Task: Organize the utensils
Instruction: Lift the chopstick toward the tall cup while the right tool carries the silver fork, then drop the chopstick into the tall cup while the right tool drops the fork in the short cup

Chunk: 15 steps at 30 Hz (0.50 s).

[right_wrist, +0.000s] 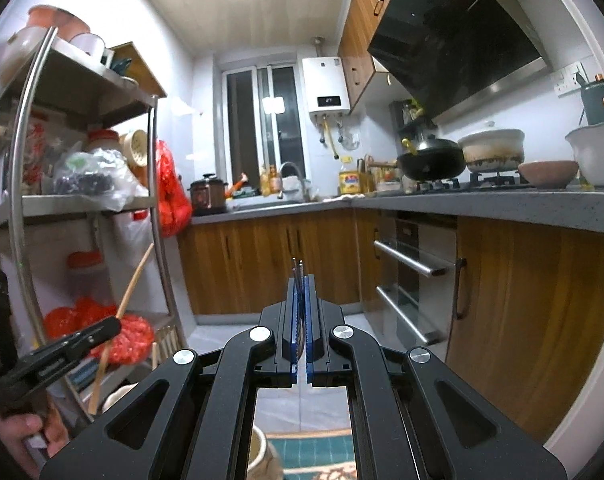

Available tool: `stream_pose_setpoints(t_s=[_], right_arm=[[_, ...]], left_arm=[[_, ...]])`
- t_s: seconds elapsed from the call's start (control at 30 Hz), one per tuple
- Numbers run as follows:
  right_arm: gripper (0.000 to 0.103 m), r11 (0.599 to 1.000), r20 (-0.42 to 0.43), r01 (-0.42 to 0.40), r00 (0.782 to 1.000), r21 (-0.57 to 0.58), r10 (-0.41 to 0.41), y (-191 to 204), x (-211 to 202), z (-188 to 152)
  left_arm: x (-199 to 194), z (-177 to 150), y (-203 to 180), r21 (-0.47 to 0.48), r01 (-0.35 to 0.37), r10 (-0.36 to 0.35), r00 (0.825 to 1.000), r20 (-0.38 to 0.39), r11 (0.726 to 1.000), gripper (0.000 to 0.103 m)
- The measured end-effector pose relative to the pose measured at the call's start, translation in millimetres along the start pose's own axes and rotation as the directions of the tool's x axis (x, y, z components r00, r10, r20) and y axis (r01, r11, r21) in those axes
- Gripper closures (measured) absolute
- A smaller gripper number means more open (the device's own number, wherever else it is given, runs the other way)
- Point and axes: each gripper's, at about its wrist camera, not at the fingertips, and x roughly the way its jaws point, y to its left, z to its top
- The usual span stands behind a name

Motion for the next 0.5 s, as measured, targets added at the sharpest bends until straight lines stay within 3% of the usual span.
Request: stream_pose_setpoints(t_s=[0.1,0.23,0.4,0.5], right_arm=[[0.099,1.000,0.025,0.023,0.999,-0.021,-0.022,3.7,6.0,-6.7],[0.099,0.999,-0.014,0.012,1.000,-0.040,-0.013,5.9,17.7,-20.3],[0.099,0.996,-0.065,-0.018,0.998,-0.087,0.012,17.2,26.1,-33.5],[0.099,0.995,-0.093,-0.033,0.995,-0.098,0.023,21.5,28.1,-39.4]], left_arm=[[13.5,-5.0,3.7,-0.004,-0.023,0.023,0.999,0.026,1.000,0.099],[23.2,-13.7,4.8,0.015,-0.029,0.029,0.999,0.013,0.999,0.099],[13.6,-21.9,-3.7,0.078,-0.012,0.014,1.000,-0.024,0.997,0.099],[6.8,-28.5,-13.3,0.172,-0.023,0.034,0.998,-0.061,0.985,0.099]])
